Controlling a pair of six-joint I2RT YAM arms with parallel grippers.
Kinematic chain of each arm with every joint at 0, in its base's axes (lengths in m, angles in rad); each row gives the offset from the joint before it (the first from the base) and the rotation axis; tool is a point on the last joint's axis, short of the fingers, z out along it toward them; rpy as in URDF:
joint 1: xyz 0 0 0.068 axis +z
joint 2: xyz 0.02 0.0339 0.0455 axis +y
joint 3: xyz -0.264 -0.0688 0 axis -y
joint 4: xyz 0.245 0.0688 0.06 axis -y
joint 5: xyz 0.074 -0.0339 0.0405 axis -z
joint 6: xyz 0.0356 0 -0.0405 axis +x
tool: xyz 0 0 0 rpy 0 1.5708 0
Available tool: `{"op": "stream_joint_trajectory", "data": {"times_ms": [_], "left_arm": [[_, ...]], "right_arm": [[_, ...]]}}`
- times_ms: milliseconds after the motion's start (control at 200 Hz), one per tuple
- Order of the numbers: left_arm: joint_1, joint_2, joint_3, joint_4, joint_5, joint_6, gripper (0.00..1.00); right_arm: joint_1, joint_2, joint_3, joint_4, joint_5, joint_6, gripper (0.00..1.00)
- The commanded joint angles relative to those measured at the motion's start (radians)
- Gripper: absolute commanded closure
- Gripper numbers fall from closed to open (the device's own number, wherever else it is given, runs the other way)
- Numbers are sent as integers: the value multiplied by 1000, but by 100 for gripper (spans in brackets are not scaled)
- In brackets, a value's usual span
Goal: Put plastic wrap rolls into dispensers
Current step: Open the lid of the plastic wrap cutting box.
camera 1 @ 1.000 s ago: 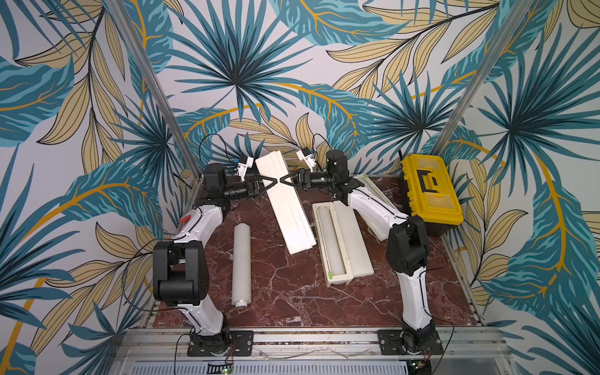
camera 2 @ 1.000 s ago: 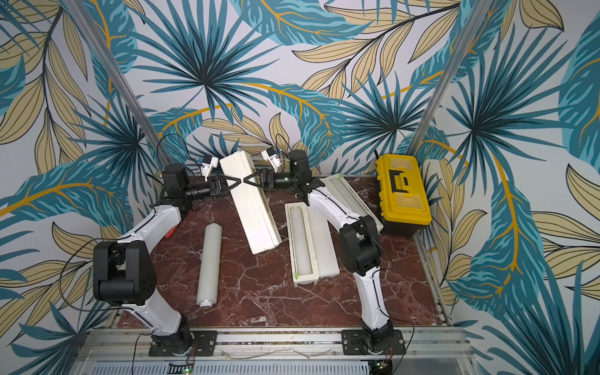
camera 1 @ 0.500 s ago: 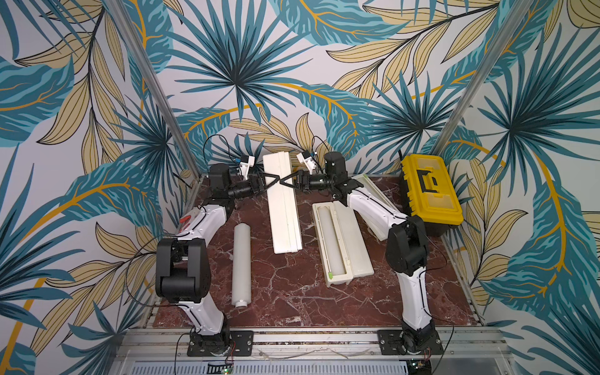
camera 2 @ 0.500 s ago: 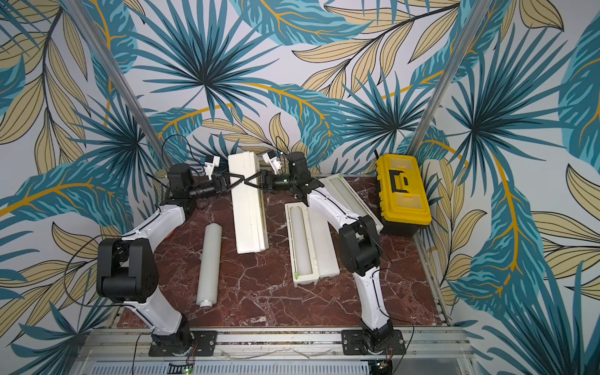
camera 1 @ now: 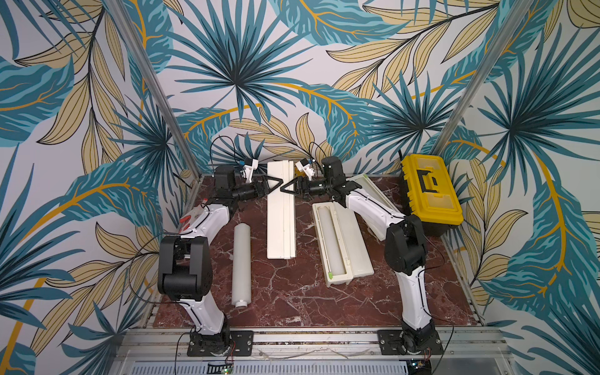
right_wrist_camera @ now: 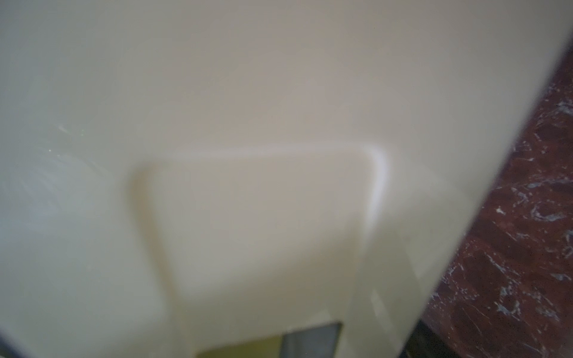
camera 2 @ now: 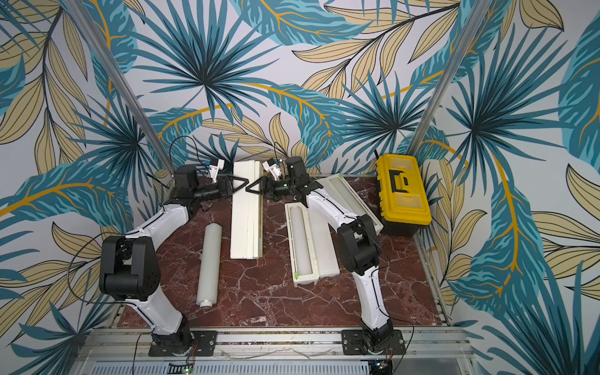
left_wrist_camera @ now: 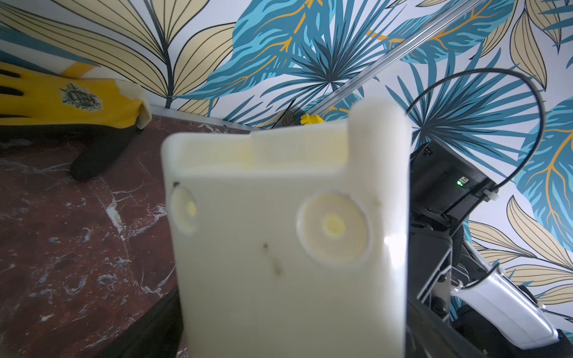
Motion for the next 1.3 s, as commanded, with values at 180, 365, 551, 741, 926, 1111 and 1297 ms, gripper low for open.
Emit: {"op": "stream_joint_trajectory", "data": {"times_ms": [180,365,551,741,926,1111,1297], "left_arm": [[-14,36,80,-69,29,65,0],[-38,68,45,-69,31,68,3],[-58,78,5,-76,-32,84,16],[-66,66,1,-151,-119,106,10],[-123,69,59,-344,-252,193,5],[-152,92,77,-466,-367,178,3],[-170,159,122,-581,-429,187,2]], "right_arm": [[68,-18,25,19,-188,-76,40],[68,1,96,-51,-192,-115,40],[68,20,162,-109,-179,-149,40],[69,22,172,-185,-129,-186,41],[68,36,202,-256,-99,-216,41],[68,63,234,-333,-57,-232,43],[66,97,269,-395,-15,-205,43]]}}
